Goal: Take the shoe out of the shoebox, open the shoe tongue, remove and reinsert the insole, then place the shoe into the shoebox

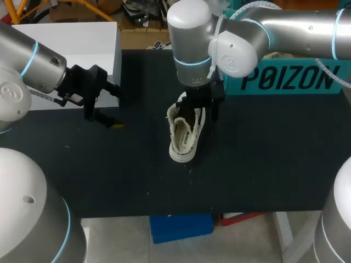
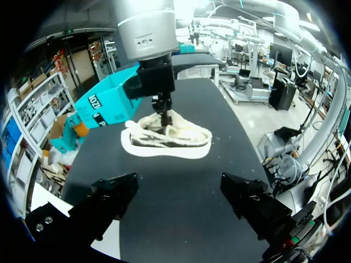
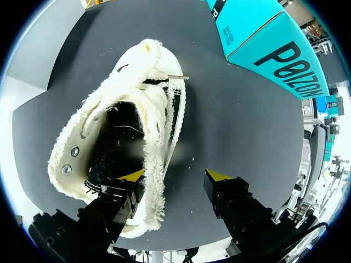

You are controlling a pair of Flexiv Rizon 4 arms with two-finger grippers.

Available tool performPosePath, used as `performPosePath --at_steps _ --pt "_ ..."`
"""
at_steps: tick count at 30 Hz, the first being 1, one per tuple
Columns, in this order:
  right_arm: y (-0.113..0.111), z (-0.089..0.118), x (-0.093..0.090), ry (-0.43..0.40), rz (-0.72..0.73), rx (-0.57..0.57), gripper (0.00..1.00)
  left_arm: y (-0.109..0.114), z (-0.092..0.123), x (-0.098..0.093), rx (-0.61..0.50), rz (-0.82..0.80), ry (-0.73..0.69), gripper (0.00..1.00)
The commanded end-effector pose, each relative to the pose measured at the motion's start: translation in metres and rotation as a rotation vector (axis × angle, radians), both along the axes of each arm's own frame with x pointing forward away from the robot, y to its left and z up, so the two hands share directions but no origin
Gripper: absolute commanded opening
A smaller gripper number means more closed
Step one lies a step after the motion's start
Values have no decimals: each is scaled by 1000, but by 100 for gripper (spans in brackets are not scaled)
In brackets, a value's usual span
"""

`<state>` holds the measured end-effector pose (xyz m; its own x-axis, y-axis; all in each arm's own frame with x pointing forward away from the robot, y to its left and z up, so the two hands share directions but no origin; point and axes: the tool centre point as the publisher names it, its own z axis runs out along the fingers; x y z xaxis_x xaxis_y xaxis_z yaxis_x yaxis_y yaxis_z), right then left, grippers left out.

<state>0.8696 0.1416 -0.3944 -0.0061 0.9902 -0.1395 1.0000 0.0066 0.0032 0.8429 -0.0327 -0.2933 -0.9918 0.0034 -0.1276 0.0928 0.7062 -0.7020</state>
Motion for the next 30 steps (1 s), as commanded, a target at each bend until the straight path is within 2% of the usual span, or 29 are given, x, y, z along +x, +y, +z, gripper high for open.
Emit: performPosePath --at_steps 1,3,4,5,26,30 --pt "5 -12 3 7 -1 -1 65 -1 -1 -1 1 2 -4 100" --pt "4 -14 4 12 1 -3 31 -1 -1 -1 1 2 -4 100" --pt "5 -14 3 23 4 -9 0 -1 -1 -1 1 2 -4 100" --pt "5 -15 4 48 13 -15 0 -1 -1 -1 1 2 -4 100" --pt "5 -15 4 48 13 -15 0 -1 -1 -1 1 2 -4 100" --pt "13 40 -2 48 96 3 0 -1 -1 -1 1 2 -4 100"
